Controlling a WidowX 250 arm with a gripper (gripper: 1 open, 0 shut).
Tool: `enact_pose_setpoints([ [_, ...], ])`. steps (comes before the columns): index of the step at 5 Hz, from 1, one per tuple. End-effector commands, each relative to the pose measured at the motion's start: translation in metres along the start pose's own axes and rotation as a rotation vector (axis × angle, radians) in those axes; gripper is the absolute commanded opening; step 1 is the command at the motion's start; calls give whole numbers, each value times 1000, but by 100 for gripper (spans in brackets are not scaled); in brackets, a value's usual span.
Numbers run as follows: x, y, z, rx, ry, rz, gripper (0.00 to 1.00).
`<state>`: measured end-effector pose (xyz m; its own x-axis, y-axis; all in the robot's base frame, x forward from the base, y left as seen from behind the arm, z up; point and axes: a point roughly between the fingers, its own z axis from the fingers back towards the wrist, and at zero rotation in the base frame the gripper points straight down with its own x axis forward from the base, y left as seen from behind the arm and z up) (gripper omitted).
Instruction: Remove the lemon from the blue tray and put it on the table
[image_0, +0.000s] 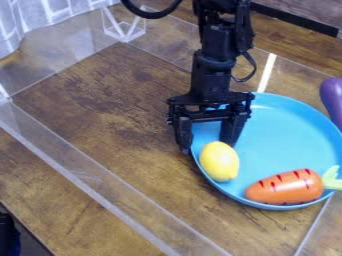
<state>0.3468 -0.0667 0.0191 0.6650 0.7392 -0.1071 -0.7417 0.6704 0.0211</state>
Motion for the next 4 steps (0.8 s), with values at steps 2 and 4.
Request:
enact_pose_setpoints([
  [2, -7, -8, -9, 24, 9, 49, 100],
  [4, -11, -11, -10, 33, 12, 63, 100],
])
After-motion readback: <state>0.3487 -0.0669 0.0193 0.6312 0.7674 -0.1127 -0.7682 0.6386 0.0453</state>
